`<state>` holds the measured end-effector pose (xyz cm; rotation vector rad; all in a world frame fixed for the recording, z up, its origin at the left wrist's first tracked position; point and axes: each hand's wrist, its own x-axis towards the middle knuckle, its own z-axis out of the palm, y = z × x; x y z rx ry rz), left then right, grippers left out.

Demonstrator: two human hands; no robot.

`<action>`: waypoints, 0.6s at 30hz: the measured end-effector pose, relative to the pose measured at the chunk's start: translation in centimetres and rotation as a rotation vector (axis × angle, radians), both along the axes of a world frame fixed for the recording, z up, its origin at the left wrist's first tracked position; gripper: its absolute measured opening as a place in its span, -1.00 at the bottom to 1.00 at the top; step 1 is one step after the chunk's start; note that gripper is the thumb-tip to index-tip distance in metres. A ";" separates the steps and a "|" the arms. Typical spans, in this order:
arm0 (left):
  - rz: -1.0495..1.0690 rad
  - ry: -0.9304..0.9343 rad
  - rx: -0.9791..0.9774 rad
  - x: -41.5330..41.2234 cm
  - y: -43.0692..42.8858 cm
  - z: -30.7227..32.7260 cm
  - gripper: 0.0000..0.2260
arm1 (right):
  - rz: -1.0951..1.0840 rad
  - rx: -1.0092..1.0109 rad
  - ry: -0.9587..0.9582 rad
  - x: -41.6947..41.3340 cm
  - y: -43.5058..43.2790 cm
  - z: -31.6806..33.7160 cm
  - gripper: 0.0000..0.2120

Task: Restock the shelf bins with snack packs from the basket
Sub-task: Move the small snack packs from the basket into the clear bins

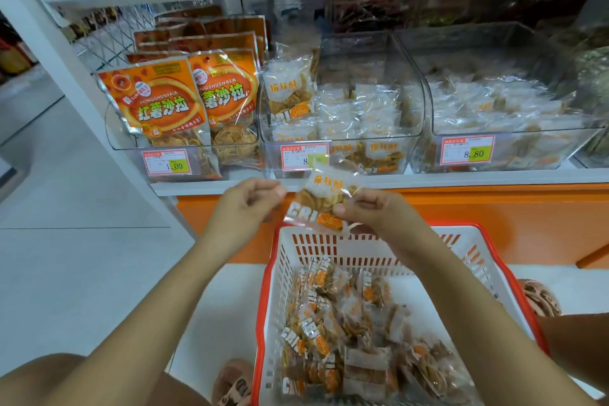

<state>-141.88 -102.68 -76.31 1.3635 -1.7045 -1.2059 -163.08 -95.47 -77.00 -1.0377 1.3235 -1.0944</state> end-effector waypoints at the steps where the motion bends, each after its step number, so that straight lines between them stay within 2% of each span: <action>1: 0.030 -0.037 -0.073 0.4 -1.0 0.2 -0.94 | -0.035 -0.024 0.028 -0.4 -0.4 0.7 -0.84; 4: 0.062 -0.119 -0.212 0.6 -3.4 0.7 -0.88 | -0.152 -0.134 0.150 -1.4 -2.1 3.2 -0.81; 7: 0.074 -0.177 -0.283 -0.4 -4.8 0.7 -0.80 | -0.223 -0.267 0.238 -1.7 -5.1 6.1 -0.93; 10: 0.113 -0.161 -0.285 -1.0 -5.4 0.5 -0.83 | -0.182 -0.361 0.354 -1.3 -9.0 8.5 -0.90; 15: 0.130 -0.127 -0.291 -1.1 -5.6 0.4 -0.90 | -0.020 -0.200 0.575 -0.1 -14.8 9.2 -0.76; 18: 0.119 -0.138 -0.296 -1.1 -5.7 0.3 -0.90 | -0.062 -0.157 0.597 -0.2 -16.7 9.1 -0.74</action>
